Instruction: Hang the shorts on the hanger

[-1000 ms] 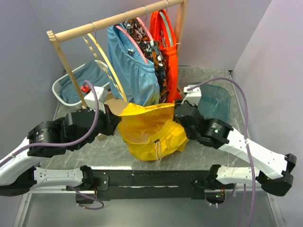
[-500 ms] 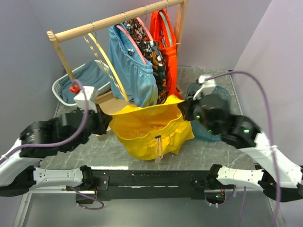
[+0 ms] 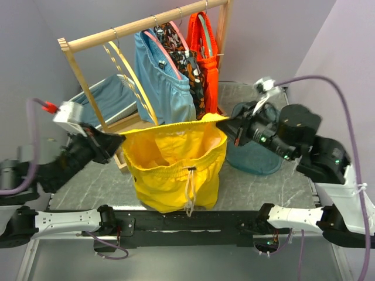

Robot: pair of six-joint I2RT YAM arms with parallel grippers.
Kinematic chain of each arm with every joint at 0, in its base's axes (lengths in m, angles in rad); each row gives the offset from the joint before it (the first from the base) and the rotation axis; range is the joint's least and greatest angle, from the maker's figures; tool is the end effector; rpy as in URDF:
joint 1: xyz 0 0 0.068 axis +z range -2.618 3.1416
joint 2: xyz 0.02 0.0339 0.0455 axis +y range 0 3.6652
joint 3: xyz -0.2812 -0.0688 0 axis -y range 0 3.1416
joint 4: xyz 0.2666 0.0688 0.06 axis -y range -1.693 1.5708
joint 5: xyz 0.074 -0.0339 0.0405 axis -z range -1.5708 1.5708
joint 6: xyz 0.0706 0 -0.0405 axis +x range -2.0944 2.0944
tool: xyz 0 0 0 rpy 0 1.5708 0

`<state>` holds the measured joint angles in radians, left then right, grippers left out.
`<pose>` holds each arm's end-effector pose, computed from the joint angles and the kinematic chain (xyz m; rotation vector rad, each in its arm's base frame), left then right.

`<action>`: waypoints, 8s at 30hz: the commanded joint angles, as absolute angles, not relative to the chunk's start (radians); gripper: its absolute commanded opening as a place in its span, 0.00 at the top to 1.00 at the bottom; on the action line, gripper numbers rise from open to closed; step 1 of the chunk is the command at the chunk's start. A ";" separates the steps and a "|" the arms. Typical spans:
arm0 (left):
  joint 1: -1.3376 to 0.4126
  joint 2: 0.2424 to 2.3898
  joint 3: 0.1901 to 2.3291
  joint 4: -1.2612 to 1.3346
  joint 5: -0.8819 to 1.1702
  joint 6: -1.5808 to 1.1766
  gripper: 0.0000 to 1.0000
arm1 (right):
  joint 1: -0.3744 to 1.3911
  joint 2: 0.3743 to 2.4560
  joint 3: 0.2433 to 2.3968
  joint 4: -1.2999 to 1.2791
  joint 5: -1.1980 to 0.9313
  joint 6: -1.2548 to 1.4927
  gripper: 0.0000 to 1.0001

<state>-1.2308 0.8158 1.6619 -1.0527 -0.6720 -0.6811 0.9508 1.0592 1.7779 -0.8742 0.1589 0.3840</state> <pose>0.0700 -0.0661 0.5312 -0.0027 1.8013 -0.8005 0.1169 0.1445 0.5571 -0.3847 1.7584 0.8386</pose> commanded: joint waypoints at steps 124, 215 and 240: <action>-0.460 0.609 1.187 -0.463 0.411 -0.649 0.99 | 0.788 0.896 0.824 -0.508 0.164 0.534 1.00; -1.126 0.476 0.184 0.635 0.388 -0.983 0.99 | 1.085 0.836 1.120 -0.848 0.405 0.951 0.31; -1.241 0.716 0.376 0.425 0.348 -0.709 0.99 | 0.454 0.841 0.893 -0.758 -0.278 1.183 0.37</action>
<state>-1.2133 0.6941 0.2810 0.3233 0.3634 -0.8082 0.4767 0.8539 0.8783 -0.7753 -0.2283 1.1709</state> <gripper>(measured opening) 0.124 0.620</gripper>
